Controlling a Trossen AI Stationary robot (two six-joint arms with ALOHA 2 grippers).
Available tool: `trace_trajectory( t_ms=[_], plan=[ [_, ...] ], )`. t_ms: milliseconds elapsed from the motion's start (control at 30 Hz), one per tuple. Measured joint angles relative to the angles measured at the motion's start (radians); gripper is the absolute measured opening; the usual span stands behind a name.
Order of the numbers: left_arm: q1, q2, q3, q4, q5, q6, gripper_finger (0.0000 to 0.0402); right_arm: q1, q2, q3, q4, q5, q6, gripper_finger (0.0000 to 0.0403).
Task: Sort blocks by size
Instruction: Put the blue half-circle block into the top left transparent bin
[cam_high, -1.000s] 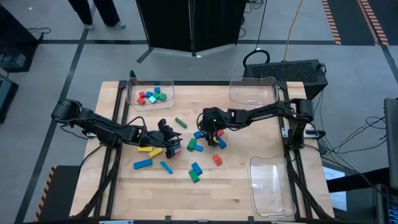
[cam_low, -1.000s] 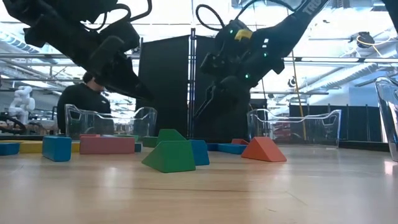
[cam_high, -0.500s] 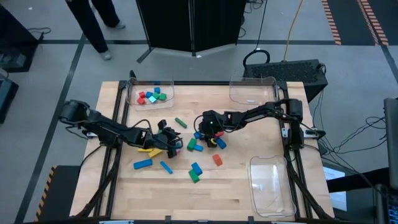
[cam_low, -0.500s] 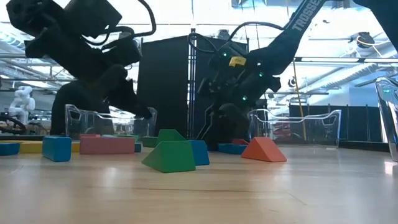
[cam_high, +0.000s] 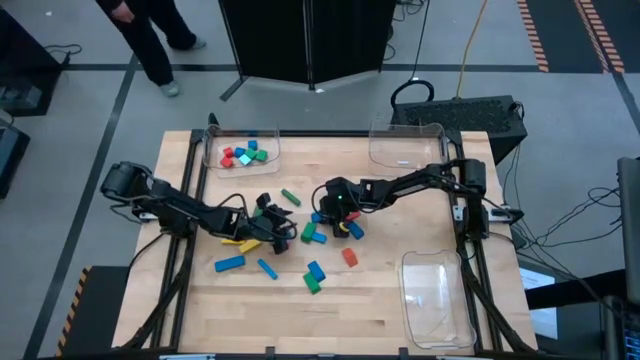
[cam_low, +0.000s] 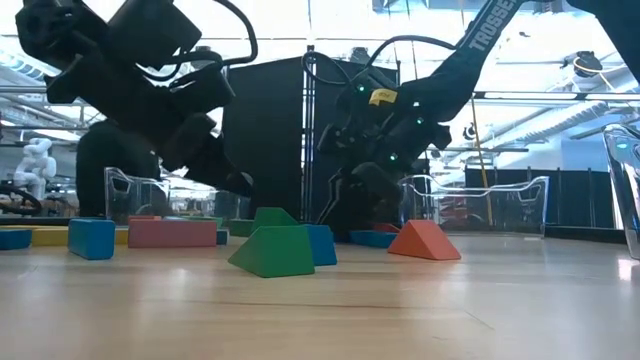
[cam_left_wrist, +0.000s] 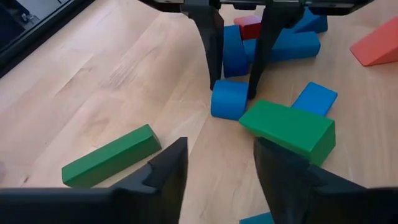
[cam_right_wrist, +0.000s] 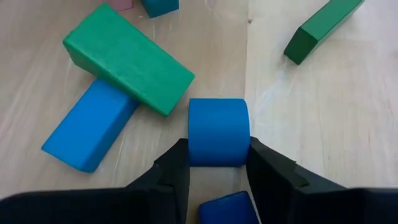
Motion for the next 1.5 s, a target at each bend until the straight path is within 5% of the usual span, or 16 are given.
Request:
trace_trajectory(
  t_ms=[167, 600, 1100, 1500],
  plan=[
    [0.001, 0.0, 0.0, -0.005, 0.0, 0.004, 0.0218, 0.0, 0.001, 0.0, 0.014, 0.005, 0.018, 0.0128],
    [0.002, 0.0, 0.001, 0.08, -0.022, 0.141, 0.0222, 0.015, -0.091, -0.001, 0.055, -0.029, 0.043, 0.0129],
    [0.0, 0.0, 0.001, 0.155, 0.02, 0.859, 0.0222, 0.0, -0.105, 0.0, 0.113, -0.341, 0.244, 0.0129],
    [0.0, 0.0, 0.004, 0.287, 0.154, 0.946, 0.022, -0.005, -0.105, 0.0, 0.182, -0.369, 0.289, 0.0129]
  ],
)
